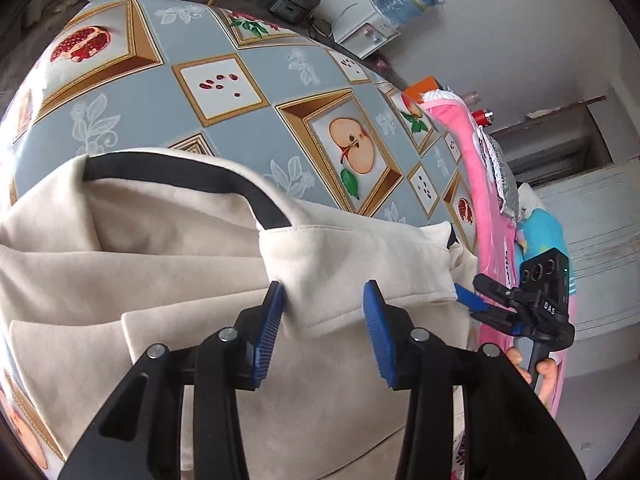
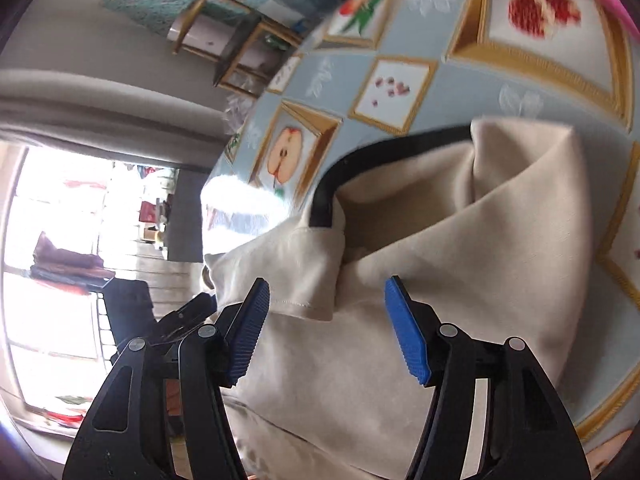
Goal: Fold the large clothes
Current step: 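Hold the collar with both tools and fold it over toward the hem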
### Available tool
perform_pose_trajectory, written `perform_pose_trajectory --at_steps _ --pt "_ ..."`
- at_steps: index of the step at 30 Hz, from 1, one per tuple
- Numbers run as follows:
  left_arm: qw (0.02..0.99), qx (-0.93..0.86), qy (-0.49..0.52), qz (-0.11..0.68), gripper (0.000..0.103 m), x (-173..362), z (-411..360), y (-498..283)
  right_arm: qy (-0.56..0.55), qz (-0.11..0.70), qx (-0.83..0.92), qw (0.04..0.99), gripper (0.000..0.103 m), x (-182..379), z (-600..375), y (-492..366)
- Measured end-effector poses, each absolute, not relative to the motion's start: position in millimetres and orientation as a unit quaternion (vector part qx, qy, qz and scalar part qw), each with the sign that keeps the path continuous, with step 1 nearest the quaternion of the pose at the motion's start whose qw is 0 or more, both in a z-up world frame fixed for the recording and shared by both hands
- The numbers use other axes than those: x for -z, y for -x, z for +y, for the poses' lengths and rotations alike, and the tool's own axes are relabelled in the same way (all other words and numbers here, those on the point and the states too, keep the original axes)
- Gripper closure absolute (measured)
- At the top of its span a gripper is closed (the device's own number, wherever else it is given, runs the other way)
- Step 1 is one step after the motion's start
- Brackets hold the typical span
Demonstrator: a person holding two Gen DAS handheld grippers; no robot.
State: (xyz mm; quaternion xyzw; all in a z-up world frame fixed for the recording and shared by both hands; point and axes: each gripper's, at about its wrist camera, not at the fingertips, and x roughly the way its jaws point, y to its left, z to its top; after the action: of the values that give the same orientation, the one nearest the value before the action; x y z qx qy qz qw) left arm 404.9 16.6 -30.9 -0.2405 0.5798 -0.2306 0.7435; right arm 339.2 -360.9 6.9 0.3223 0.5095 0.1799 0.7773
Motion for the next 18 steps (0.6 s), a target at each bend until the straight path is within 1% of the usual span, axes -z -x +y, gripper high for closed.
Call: perform_pose_trajectory --at_steps 3,6,8,11,13,15,17,18 --pt "0.744 0.229 0.249 0.576 0.066 29 17 -405 -0.333 0.525 -0.2 0.757 0.046 2 -353 -342" --pt "0.738 0.235 0.26 0.577 0.066 28 22 -404 -0.342 0.529 -0.218 0.746 0.048 5 -347 -343" --pt "0.727 0.232 0.263 0.59 0.066 32 23 -406 -0.345 0.531 -0.221 0.742 0.051 7 -345 -346" --pt "0.704 0.221 0.274 0.617 0.066 42 25 -408 -0.358 0.537 -0.224 0.73 0.063 12 -344 -351" --pt "0.701 0.22 0.279 0.618 0.066 44 27 -409 -0.361 0.54 -0.23 0.725 0.077 12 -344 -352" --pt "0.709 0.22 0.276 0.611 0.066 42 26 -410 -0.351 0.536 -0.235 0.731 0.086 10 -341 -353" --pt "0.721 0.222 0.262 0.602 0.081 38 24 -412 -0.334 0.53 -0.241 0.741 0.089 5 -339 -352" --pt "0.732 0.221 0.244 0.597 0.084 35 21 -413 -0.32 0.527 -0.241 0.749 0.09 1 -336 -353"
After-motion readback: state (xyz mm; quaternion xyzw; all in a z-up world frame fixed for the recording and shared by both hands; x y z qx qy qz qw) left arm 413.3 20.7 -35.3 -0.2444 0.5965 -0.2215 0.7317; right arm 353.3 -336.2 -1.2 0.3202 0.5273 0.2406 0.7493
